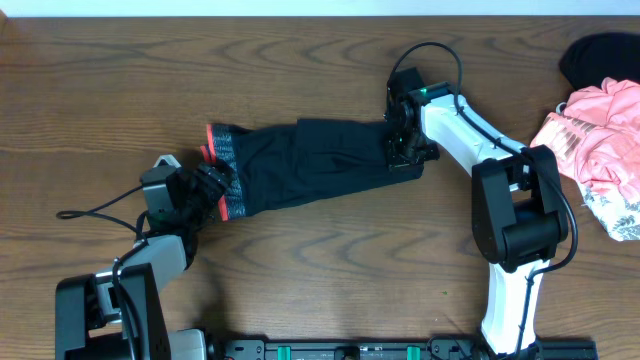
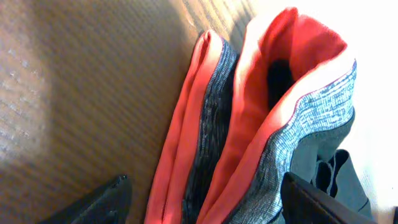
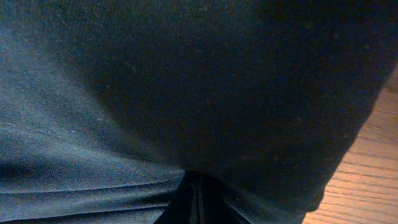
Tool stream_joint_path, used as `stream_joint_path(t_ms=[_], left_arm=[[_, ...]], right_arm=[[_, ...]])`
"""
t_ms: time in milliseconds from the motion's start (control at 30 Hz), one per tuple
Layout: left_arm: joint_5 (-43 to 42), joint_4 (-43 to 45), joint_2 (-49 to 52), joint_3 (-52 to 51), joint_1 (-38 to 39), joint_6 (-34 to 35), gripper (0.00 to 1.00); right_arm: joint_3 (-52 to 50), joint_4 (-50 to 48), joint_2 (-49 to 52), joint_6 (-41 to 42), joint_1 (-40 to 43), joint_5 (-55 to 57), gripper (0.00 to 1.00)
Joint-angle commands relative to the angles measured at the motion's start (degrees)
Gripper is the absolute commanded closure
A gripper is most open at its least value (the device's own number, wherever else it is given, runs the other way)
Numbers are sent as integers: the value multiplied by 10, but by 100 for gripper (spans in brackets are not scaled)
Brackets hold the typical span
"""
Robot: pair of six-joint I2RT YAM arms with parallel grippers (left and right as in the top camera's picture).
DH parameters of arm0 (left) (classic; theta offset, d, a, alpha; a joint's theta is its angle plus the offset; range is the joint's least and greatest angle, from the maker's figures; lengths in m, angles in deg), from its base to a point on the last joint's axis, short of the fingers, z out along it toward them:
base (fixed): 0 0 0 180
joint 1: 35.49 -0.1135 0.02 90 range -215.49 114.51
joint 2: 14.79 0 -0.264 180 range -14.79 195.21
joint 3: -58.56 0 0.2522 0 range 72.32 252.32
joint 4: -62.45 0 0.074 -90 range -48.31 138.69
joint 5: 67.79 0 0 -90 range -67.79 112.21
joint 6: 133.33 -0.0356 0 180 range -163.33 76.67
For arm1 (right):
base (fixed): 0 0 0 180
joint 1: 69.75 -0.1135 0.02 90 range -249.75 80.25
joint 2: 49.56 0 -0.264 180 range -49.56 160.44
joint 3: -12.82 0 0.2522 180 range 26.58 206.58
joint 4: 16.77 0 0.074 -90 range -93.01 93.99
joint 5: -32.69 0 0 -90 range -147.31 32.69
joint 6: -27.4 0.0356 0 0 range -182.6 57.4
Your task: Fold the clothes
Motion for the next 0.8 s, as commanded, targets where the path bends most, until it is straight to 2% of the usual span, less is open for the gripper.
stream_joint_path(t_ms=[0,133,233,533,767], left_arm=[[46,-52,75,-51,-5,-5,22],[-42,-54,75,-51,-6,-4,22],[-129,-84,74,-51,-6,17,33],[-83,-271,70,-51,-44,74,33],[-72,-266,63,-46,-74,56,31]], right_arm=[[-5,2,14,10,9,10,99],[-5,2,14,10,9,10,99],[-5,2,14,10,9,10,99],[-5,3,14,10,9,10,99],[-5,2,14,10,9,10,99]])
